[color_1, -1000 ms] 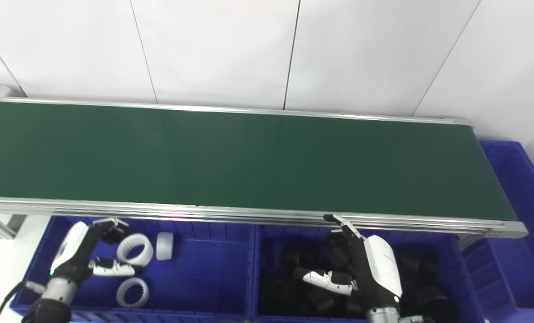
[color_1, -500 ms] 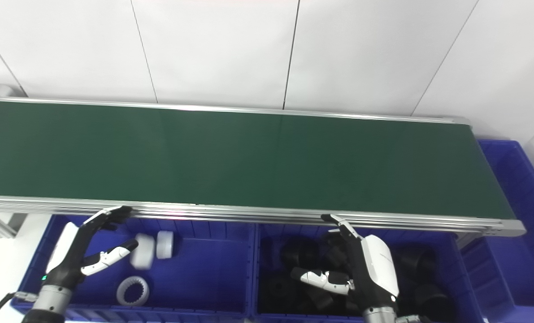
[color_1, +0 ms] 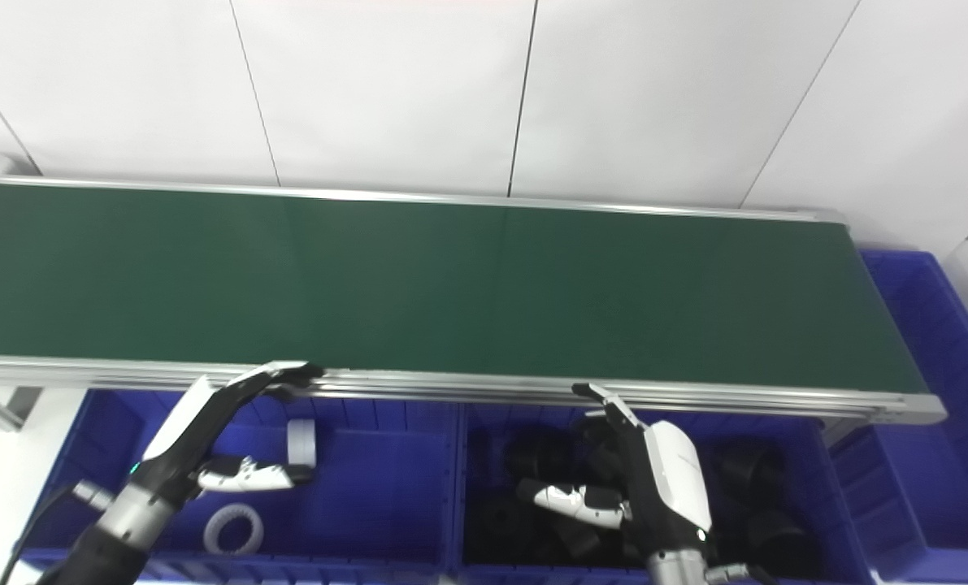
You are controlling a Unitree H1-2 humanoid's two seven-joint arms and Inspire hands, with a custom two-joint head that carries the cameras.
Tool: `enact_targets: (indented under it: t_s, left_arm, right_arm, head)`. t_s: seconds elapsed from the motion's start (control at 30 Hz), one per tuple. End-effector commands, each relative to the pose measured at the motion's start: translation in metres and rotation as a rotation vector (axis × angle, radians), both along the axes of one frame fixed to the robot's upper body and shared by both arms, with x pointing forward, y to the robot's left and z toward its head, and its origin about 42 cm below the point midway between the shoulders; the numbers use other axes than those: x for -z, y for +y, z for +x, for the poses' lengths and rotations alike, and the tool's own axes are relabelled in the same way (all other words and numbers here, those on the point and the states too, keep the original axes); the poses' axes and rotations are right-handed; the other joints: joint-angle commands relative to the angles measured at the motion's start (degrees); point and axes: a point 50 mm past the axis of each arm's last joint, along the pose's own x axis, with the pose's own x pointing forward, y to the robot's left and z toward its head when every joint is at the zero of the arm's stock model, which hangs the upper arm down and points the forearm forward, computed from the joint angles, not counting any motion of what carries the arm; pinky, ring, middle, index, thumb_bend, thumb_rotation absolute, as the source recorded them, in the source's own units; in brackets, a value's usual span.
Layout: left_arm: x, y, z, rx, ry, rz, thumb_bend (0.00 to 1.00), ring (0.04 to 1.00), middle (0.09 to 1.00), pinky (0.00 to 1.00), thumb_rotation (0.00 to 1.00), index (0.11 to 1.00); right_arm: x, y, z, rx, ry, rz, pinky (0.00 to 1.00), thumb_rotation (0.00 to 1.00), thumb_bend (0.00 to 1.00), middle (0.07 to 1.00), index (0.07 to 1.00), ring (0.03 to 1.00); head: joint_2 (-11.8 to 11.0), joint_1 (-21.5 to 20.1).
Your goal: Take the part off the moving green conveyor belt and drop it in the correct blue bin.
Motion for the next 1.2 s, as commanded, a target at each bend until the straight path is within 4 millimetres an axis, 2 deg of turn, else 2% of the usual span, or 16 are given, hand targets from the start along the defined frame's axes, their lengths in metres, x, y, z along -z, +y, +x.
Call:
enact_targets:
  t_s: [0.0,0.2,0.33,0.47,0.83,1.0,1.17]
  left_arm:
    - [-0.014,-0.003,0.009,0.035,-0.046,0.029,0.87,0.762,0.807,0.66,0.5,0.765]
    - [-0.022,-0.016,0.015,0.034,-0.027,0.155,0.89,0.823,0.805,0.76,0.51,0.771]
    - [-0.021,-0.014,0.015,0.011,-0.011,0.19,0.9,0.846,0.83,0.78,0.52,0.784]
    - [-0.018,-0.012,0.013,-0.011,0.002,0.195,0.89,0.869,0.842,0.83,0.48,0.796]
    - [-0.012,-0.013,0.012,-0.042,0.029,0.164,0.85,0.864,0.834,0.81,0.42,0.791]
    - [-0.012,-0.013,0.012,-0.048,0.039,0.188,0.85,0.866,0.835,0.81,0.45,0.791]
    - [-0.013,-0.013,0.014,-0.046,0.053,0.195,0.86,0.87,0.845,0.81,0.45,0.784]
  right_arm:
    - [-0.011,0.001,0.0,0.007,-0.038,0.0,0.6,0.33,0.75,0.655,0.816,0.646]
    - [-0.012,0.004,-0.002,0.013,-0.04,0.002,0.6,0.32,0.76,0.652,0.809,0.642]
    - [-0.013,0.006,-0.002,0.009,-0.044,-0.004,0.6,0.33,0.76,0.65,0.805,0.634]
    - [-0.014,0.007,-0.002,0.011,-0.037,-0.02,0.6,0.37,0.76,0.652,0.809,0.639]
    - [-0.014,0.005,-0.003,0.012,-0.039,-0.019,0.6,0.34,0.76,0.652,0.806,0.638]
    - [-0.012,0.004,-0.003,0.01,-0.045,-0.01,0.6,0.33,0.76,0.652,0.804,0.638]
    - [-0.012,0.005,-0.003,0.01,-0.041,-0.013,0.61,0.34,0.76,0.654,0.806,0.639]
  head:
    - [0.3,-0.3]
    - [0.7,-3.0]
    - [1.0,-3.8]
    - [0.9,-3.7]
    - [0.7,-2.8]
    - [0.4,-2.7]
    - [0.3,-2.5]
